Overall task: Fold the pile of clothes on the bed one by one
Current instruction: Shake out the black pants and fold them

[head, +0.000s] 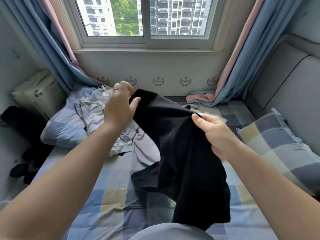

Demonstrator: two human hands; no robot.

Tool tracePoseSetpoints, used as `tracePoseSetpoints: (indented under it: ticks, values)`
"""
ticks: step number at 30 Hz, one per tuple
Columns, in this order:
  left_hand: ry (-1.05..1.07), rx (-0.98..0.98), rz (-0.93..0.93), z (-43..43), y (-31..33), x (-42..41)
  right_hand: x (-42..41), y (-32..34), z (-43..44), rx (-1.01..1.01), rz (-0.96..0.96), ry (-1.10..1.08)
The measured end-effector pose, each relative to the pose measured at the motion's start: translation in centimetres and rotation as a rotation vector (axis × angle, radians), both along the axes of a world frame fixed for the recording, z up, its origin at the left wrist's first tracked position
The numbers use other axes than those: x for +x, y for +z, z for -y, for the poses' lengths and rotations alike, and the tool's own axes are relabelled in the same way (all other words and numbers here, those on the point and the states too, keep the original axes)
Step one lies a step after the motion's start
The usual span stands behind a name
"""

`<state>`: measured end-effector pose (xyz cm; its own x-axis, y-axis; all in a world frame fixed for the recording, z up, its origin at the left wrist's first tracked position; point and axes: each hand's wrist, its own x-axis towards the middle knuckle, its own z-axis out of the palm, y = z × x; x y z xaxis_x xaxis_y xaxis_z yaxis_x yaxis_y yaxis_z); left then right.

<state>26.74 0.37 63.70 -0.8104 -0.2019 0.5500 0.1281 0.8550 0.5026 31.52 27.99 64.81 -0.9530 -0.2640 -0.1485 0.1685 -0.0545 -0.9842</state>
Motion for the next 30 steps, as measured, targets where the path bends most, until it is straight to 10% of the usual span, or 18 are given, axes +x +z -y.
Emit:
tracePoseSetpoints:
  ticks: [7,24,30]
  values:
    - [-0.601,0.425,0.918,-7.2,-2.5,6.3,-0.2,0.5,-1.4,-0.059,-0.011,-0.198]
    - [-0.336,0.984,0.447,-8.7,-0.2,6.7,0.9,-0.9,-3.9,0.304,-0.195,-0.342]
    - [-0.295,1.351,0.432,-9.8,1.6,6.7,5.6,-4.8,1.8,0.297,-0.061,0.113]
